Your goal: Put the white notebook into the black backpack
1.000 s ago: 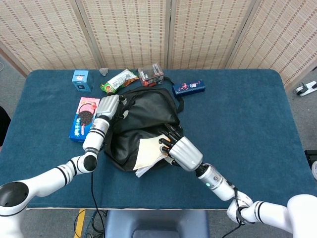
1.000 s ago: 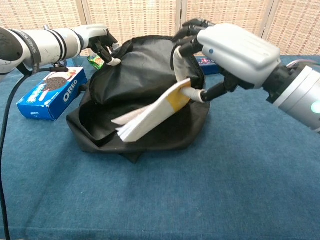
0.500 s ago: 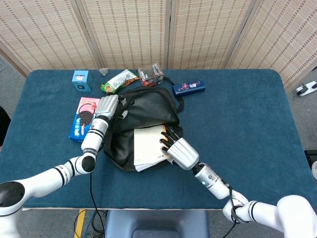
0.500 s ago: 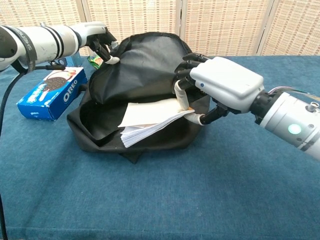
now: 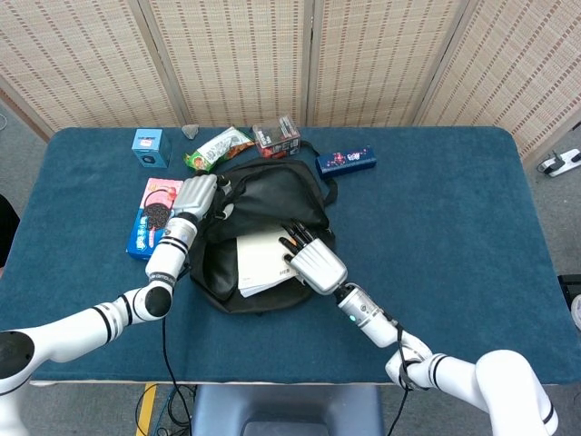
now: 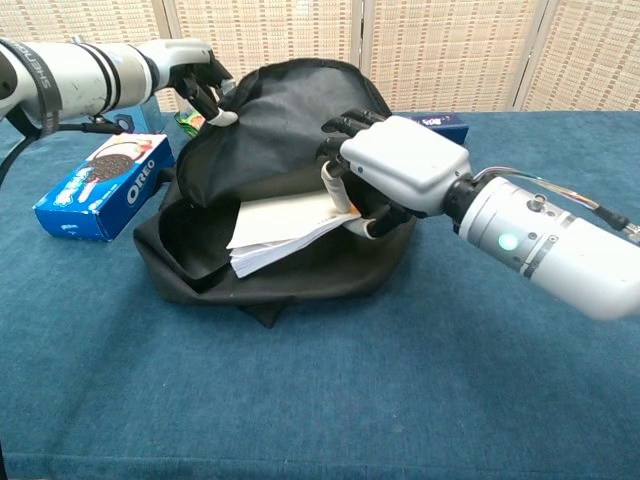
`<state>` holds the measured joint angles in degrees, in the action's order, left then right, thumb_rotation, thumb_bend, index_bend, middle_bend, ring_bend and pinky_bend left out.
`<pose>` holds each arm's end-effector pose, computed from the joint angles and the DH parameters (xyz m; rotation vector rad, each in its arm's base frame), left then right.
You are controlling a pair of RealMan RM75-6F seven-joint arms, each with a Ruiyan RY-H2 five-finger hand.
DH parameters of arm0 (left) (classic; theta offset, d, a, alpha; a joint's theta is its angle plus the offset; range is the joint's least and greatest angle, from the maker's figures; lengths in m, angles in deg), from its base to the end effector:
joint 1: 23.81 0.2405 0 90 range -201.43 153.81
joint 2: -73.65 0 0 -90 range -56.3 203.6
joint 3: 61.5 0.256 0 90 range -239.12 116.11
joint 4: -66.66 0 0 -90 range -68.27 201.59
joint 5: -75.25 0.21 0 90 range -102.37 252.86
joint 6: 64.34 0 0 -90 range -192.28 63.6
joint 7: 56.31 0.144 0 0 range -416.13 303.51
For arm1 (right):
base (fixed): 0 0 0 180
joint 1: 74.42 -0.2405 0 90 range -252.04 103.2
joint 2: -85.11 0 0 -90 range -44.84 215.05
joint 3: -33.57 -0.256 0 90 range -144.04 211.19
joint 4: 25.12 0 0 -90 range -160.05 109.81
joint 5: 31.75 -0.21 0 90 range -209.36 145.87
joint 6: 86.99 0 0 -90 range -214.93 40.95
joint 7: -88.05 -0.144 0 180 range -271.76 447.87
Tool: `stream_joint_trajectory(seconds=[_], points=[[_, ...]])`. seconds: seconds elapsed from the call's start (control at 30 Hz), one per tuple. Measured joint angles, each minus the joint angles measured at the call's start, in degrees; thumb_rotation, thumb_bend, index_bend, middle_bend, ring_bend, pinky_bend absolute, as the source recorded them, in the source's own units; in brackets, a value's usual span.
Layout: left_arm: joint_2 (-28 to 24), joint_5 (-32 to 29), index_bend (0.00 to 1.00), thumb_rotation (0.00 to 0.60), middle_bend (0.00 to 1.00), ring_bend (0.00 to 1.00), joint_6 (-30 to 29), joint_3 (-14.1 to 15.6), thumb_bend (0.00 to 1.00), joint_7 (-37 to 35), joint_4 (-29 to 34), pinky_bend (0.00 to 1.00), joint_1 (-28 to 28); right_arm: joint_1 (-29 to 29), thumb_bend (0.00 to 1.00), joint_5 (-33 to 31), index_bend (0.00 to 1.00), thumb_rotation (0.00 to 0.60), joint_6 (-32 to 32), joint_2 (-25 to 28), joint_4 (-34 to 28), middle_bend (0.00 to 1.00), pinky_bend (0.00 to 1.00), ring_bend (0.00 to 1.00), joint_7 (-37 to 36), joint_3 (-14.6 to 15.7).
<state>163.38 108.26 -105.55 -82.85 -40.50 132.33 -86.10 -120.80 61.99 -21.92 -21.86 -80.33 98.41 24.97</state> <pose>-0.0887 0.4738 0.0219 -1.5713 -1.2265 -0.9846 -0.1070 -0.3483 -0.0735 2.0101 -0.3775 1.1713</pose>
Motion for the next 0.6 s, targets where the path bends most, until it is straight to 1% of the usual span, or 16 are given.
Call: stream_joint_trajectory(seconds=[0.5, 0.6], points=[[-2.13, -2.57, 0.76, 0.6, 0.39, 0.32, -0.7, 0.85, 0.57, 0.69, 2.78, 0.09, -0.24, -4.08, 0.61, -1.93, 0.6, 0.6, -2.3, -7.13, 13.32, 0.18, 0.0, 0.01, -0.13, -0.71], [-2.42, -3.83, 0.76, 0.6, 0.39, 0.32, -0.74, 0.93, 0.57, 0.86, 2.82, 0.09, -0.27, -4.72, 0.59, -1.95, 0.6, 0.6, -1.99, -8.53, 15.99, 0.17, 0.0, 0.0, -0.06, -0.68]])
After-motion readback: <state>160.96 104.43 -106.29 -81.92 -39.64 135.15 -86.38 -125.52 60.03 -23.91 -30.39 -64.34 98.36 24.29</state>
